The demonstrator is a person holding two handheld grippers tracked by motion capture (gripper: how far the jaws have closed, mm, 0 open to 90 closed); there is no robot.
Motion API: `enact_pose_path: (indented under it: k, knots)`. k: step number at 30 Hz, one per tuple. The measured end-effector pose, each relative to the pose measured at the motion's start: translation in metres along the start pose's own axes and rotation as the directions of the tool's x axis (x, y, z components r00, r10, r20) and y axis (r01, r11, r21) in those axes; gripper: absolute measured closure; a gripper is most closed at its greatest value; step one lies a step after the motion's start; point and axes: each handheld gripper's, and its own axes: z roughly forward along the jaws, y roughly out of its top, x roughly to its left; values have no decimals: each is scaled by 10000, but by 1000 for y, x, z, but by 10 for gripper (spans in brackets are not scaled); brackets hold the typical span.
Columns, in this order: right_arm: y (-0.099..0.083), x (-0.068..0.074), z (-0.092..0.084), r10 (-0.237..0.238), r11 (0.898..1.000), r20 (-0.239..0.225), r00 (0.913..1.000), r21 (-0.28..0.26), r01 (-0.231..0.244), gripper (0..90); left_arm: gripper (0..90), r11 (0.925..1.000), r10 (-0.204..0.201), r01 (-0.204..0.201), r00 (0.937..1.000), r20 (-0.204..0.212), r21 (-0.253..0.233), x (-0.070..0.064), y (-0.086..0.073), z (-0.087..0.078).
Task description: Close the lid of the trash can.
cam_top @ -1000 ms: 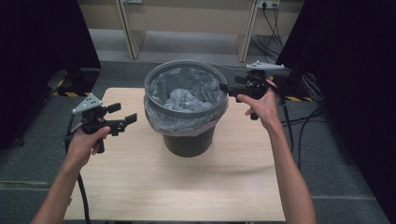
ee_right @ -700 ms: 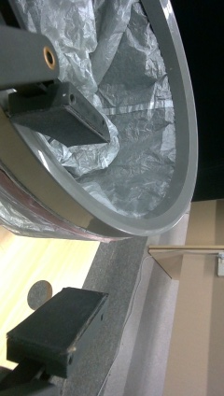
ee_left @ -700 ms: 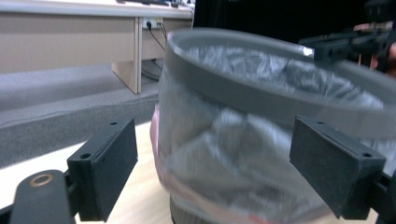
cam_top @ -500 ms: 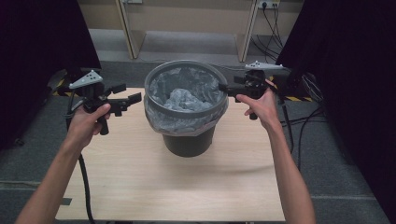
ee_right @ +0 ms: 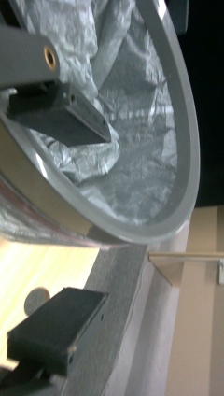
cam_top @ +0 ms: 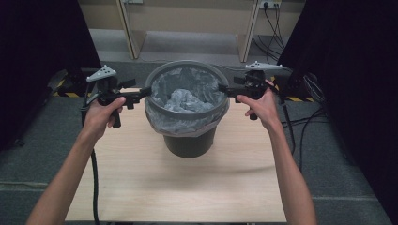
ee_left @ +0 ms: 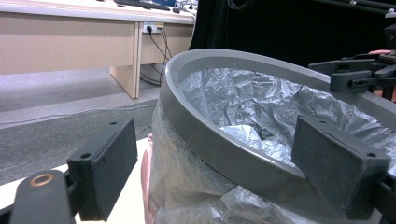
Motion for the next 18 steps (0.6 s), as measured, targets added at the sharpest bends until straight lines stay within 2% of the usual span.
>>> enact_pose_path:
  k: [3,6,11,14,16,18]
  knots:
    - [-2,0,4,156,9998,-275,9995,86,-153,232,126,9997,-251,251,9997,-37,-14,0,-5,1]
    - [-3,2,10,54,9998,-308,9995,186,-48,260,135,9997,-203,200,9995,-257,-117,-3,-8,2]
    - [-4,-2,12,112,9999,-224,9997,-106,-114,270,142,9997,101,-112,9988,-489,-233,-6,-9,1]
    - [-6,-3,12,365,9990,-409,9985,-233,-375,270,142,9988,-137,113,9987,-482,-486,-6,-13,2]
    - [-6,-4,13,439,9987,-472,9979,-231,-450,270,143,9987,-268,250,9988,-399,-446,-5,-13,2]
    - [-6,-4,12,391,9990,-428,9983,-195,-400,270,143,9993,1,-24,9980,-625,-373,-8,-11,1]
